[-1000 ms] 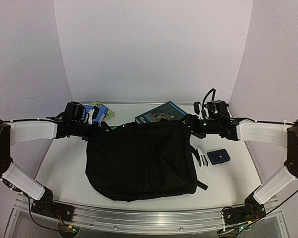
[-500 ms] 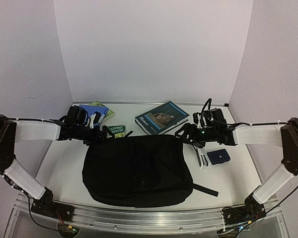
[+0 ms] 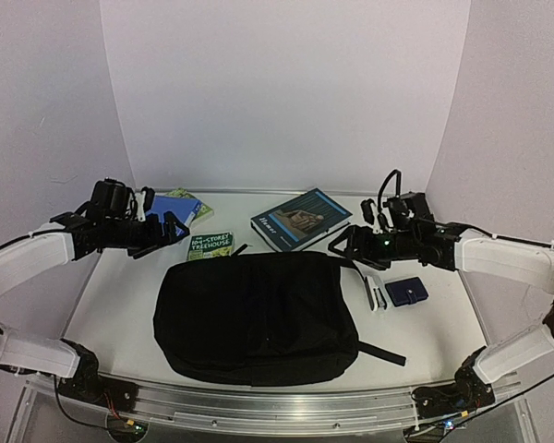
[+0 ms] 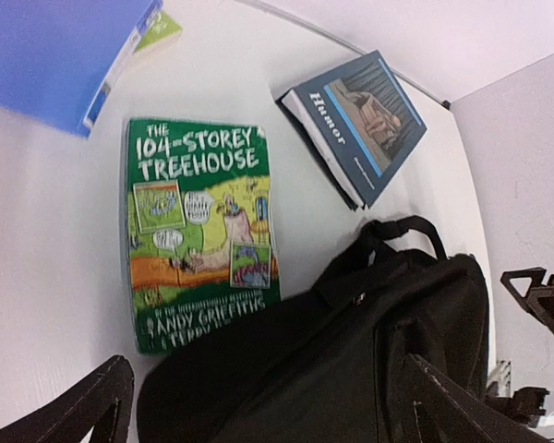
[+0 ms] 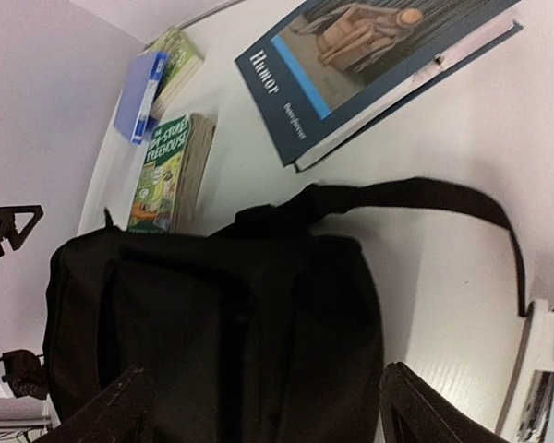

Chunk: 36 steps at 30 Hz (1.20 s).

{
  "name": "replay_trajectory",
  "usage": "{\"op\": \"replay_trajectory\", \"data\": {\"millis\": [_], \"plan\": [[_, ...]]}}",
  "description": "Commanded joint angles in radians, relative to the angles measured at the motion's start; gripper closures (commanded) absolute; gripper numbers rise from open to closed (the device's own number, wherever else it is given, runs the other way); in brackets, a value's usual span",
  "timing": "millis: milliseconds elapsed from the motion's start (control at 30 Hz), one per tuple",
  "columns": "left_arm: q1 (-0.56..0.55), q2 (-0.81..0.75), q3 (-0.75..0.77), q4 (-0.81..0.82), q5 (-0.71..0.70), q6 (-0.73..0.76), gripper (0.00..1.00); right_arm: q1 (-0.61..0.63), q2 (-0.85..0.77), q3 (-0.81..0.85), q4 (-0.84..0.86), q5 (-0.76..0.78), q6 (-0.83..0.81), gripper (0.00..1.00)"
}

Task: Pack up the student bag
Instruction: Adjust the student bag at the center of the board.

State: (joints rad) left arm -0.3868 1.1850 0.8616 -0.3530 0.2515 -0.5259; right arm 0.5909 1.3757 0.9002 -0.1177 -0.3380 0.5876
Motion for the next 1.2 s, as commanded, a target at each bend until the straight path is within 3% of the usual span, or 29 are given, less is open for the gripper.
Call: {"op": "replay_trajectory", "data": {"millis": [0,167,367,433,667,700,833,933,1167], "plan": [[-0.001,-0.132,-0.172,0.017,0.138,-0.238,0.00,0.084,-0.039,-0.067,-0.046,-0.020,0.037,0.18],[-0.007,-0.245,-0.273,-0.055,0.130,-0.326,0.00,0.128,-0.047,-0.126,-0.045,0.017,0.066,0.24],[-0.010,-0.253,-0.339,-0.032,0.194,-0.351,0.05,0.139,-0.011,-0.145,-0.043,0.050,0.054,0.42],[-0.011,-0.231,-0.356,-0.027,0.191,-0.355,0.18,0.145,0.000,-0.153,-0.035,0.051,0.058,0.51],[-0.011,-0.125,-0.330,0.005,0.179,-0.339,0.92,0.180,-0.049,-0.188,-0.018,0.042,0.091,0.82],[-0.011,-0.120,-0.323,0.014,0.167,-0.334,0.95,0.181,-0.063,-0.195,-0.018,0.034,0.097,0.86],[-0.011,-0.074,-0.265,0.055,0.114,-0.279,1.00,0.196,-0.108,-0.224,-0.017,0.012,0.128,0.95],[-0.009,0.011,-0.163,0.083,0.093,-0.185,1.00,0.210,-0.143,-0.246,-0.018,0.010,0.154,0.97],[0.025,0.265,0.032,0.189,0.114,-0.005,0.98,0.236,-0.225,-0.263,-0.046,0.036,0.198,0.88]]}}
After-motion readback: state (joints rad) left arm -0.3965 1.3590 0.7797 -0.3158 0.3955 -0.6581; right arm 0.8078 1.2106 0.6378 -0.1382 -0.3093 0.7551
